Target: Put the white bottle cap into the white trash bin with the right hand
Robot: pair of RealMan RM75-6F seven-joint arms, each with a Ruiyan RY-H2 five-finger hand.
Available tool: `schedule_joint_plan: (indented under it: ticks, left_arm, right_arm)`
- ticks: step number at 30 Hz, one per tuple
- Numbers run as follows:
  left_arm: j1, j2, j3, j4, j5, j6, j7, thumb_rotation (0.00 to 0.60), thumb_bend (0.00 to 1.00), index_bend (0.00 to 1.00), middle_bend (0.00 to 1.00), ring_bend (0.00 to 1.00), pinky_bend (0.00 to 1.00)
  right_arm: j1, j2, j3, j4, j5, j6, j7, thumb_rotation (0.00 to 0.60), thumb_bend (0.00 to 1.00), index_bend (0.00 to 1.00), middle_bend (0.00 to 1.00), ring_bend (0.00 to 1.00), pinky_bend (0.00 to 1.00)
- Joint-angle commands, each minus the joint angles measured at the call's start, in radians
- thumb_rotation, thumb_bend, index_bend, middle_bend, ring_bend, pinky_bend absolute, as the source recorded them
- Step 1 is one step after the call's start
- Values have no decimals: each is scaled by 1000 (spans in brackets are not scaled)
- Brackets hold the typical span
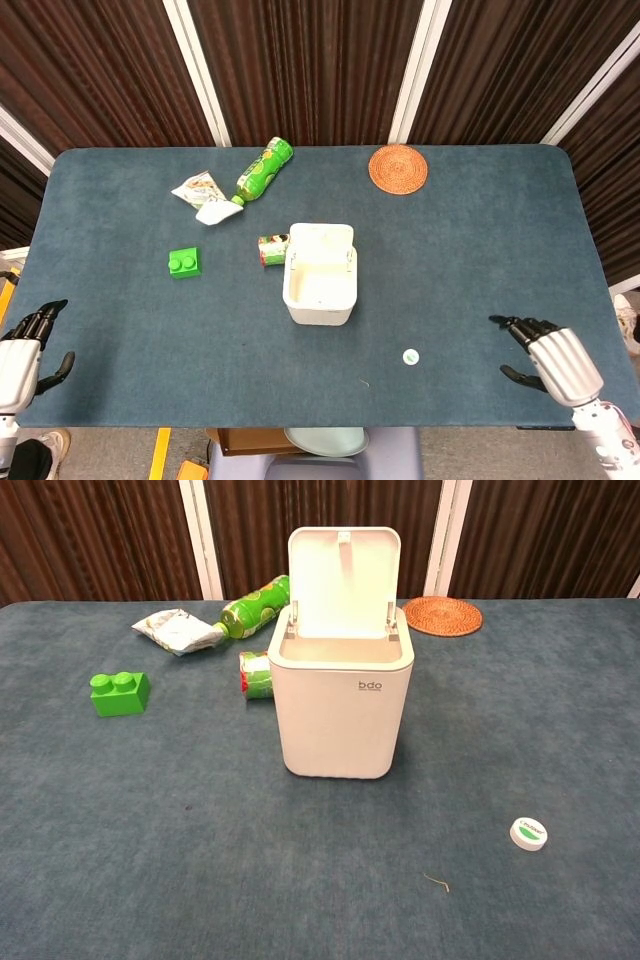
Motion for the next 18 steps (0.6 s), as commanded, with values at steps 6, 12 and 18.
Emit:
schedule_joint_plan:
  ticks: [6,12,18]
  left_arm:
    - [2,7,-3,-6,-6,1,-7,600,375,130,168,240,448]
    - [2,12,-6,-8,-20,-8,-15,600,377,136,177,242,448]
    - [5,19,-9,-12,-27,-6,-23,600,376,138,185,243,449]
  right_arm:
    - [109,71,-27,-126,-5,-203,-44,600,232,541,768,826,1000]
    - [187,102,-31,-220,32,-380,-118,600,288,520,781,855,1000]
    - [249,69,-23,-228,75,-497,-143,600,368,514,790,866,1000]
